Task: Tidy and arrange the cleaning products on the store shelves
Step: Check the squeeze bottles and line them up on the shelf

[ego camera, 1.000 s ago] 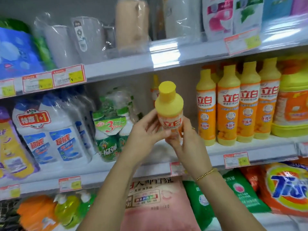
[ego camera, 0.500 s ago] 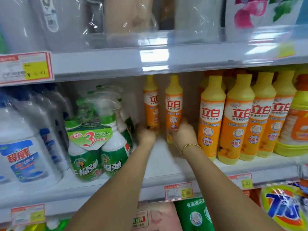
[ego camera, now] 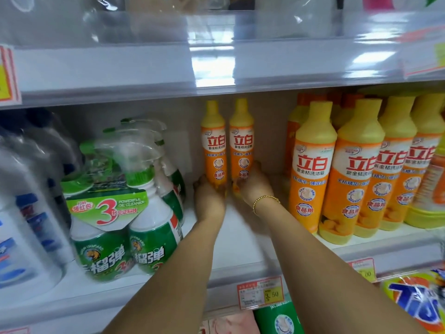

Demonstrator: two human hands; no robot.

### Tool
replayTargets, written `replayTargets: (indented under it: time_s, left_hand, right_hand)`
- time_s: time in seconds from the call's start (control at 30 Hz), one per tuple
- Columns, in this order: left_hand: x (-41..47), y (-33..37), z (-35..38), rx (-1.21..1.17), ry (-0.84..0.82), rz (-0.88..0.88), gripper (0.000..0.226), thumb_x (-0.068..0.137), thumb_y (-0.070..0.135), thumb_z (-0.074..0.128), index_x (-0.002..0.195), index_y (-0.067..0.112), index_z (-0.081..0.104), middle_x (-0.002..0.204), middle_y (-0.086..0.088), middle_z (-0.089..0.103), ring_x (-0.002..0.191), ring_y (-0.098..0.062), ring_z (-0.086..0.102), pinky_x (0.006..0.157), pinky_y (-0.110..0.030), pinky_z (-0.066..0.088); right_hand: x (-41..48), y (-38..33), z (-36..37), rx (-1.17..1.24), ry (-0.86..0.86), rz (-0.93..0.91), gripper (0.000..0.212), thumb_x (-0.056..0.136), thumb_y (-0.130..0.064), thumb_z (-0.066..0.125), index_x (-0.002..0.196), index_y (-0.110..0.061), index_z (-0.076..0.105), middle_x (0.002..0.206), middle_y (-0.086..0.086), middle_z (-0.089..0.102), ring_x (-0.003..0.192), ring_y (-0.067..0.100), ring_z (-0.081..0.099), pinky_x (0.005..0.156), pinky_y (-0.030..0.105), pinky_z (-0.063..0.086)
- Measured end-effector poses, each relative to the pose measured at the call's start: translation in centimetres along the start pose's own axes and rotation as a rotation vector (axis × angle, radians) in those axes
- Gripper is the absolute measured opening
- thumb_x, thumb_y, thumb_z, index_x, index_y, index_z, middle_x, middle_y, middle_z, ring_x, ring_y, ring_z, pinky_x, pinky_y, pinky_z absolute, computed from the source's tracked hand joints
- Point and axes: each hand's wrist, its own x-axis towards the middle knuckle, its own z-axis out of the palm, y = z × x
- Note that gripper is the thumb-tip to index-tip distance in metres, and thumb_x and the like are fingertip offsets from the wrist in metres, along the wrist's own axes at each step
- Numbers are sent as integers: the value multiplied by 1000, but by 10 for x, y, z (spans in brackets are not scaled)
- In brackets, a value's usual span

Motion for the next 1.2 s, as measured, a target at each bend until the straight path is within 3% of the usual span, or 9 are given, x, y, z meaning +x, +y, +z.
replayTargets:
  time_s: [0.17,0.47,0.63,0.8,0.87,0.93,1.03,1.1,1.2]
  left_hand:
    - [-7,5,0,-4,-42,32,46,96,23,54,136,8,38,132,-19,49,117,-35,51,93,-37,42]
    - [-8,8,1,54,-37,20,39,97,18,50,130,1,37,131,-23,44,118,-38,48,94,-41,41]
    - [-10,8,2,106,-46,33,47,97,18,50,136,-2,32,137,-25,41,123,-38,43,100,-40,37]
    - [-17,13,-1,98,-32,90,90,87,37,65,149,1,10,149,-21,28,136,-35,30,110,-39,28]
    - [-20,17,-3,51,13,112,92,85,36,68,150,5,11,150,-20,25,138,-35,28,111,-44,30]
    - [-26,23,-7,34,48,159,86,86,32,66,149,5,14,150,-21,23,138,-36,26,112,-47,30]
    - [-39,38,-15,87,117,234,75,88,32,61,145,-1,26,144,-27,32,131,-42,34,107,-52,34]
    - [-62,54,-21,89,127,337,66,90,41,51,137,-4,39,135,-29,42,122,-44,43,100,-51,40]
    - [-110,74,-23,-58,-53,411,55,98,47,39,130,3,50,129,-18,52,119,-32,49,100,-39,38]
  right_hand:
    - [4,0,0,33,-12,14,45,91,-22,60,128,-9,39,131,12,55,118,32,55,97,41,46]
    - [3,-2,-7,-40,-123,-50,34,92,-25,59,124,-14,55,129,8,60,116,27,57,95,32,44]
    - [-26,-7,-8,-116,-138,-29,42,101,-19,40,139,-1,36,140,18,46,126,32,47,106,37,37]
    - [-100,-7,-42,37,109,-228,22,95,-21,52,105,-10,67,101,4,69,91,16,62,79,22,47]
    - [-132,-1,-63,79,326,-344,21,94,-30,55,83,-16,67,72,-7,63,65,5,55,59,15,38]
    - [-152,12,-83,155,516,-374,26,91,-36,58,73,-18,60,62,-7,56,58,8,51,53,20,35]
    - [-157,41,-108,224,658,-260,13,88,-28,65,90,-18,57,85,0,60,75,13,55,65,21,41]
    - [-156,61,-118,235,646,-138,30,86,-24,68,110,-15,54,107,4,59,93,14,55,75,19,41]
    - [-146,79,-119,245,549,-22,56,82,-24,72,129,-9,45,125,7,54,112,20,54,91,31,45]
